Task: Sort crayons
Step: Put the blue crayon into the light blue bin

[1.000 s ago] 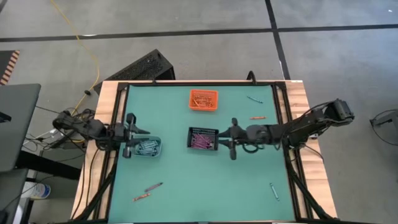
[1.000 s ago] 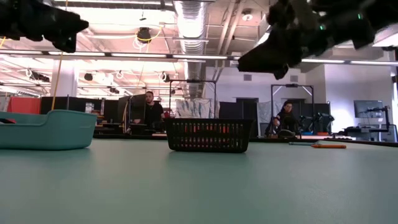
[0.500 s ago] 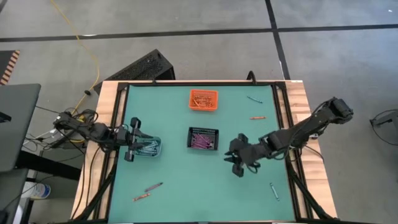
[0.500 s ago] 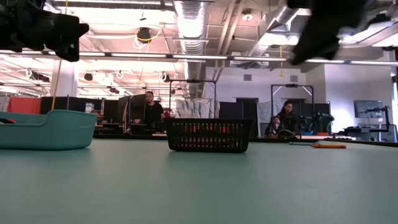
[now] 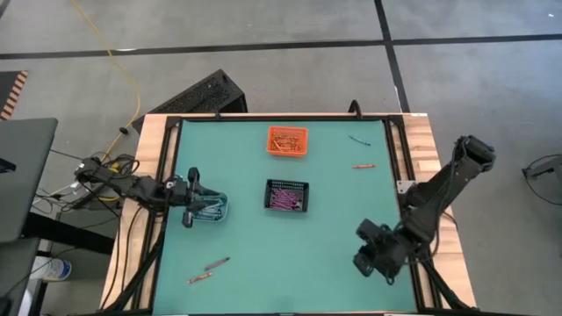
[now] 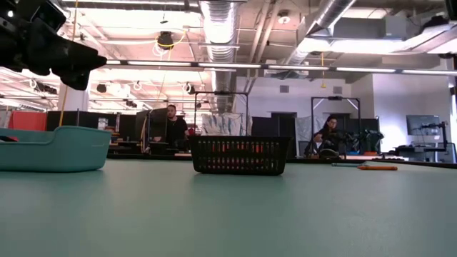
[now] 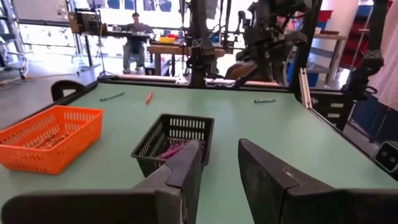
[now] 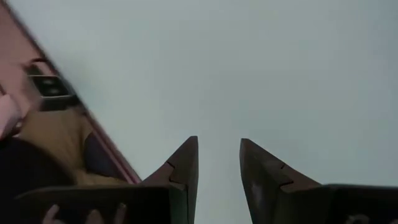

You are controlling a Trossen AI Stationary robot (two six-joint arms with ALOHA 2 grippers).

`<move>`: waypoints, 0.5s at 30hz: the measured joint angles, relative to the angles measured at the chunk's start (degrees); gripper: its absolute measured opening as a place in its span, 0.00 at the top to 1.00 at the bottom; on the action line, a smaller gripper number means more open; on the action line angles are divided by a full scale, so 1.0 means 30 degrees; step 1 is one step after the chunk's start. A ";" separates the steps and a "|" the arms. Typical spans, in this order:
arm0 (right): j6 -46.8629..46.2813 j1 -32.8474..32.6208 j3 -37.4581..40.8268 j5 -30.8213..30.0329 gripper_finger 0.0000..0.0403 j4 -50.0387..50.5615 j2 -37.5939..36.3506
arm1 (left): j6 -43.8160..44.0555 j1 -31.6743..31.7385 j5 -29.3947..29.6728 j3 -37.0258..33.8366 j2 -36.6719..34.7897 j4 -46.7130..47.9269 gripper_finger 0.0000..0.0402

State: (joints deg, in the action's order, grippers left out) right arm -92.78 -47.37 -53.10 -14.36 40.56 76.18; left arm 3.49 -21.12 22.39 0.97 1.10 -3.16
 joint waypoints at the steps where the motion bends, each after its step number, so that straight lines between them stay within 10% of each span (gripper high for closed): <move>1: -0.0801 -0.0290 0.0000 0.0014 0.72 0.0498 0.0000 | 0.0000 0.0000 -0.0013 0.0000 0.0000 0.0007 0.76; 8: -0.3020 -0.0430 -0.0093 0.1318 0.72 0.1655 0.0015 | 0.0000 0.0000 -0.0006 0.0007 0.0007 0.0036 0.76; 15: 0.1014 0.0364 -0.1089 0.1781 0.72 -0.2211 0.0276 | 0.0000 0.0000 -0.0006 0.0015 0.0007 0.0065 0.76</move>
State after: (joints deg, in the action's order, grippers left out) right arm -89.74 -46.28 -56.37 -9.02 33.93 77.01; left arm 3.49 -21.12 22.37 1.02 1.13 -2.96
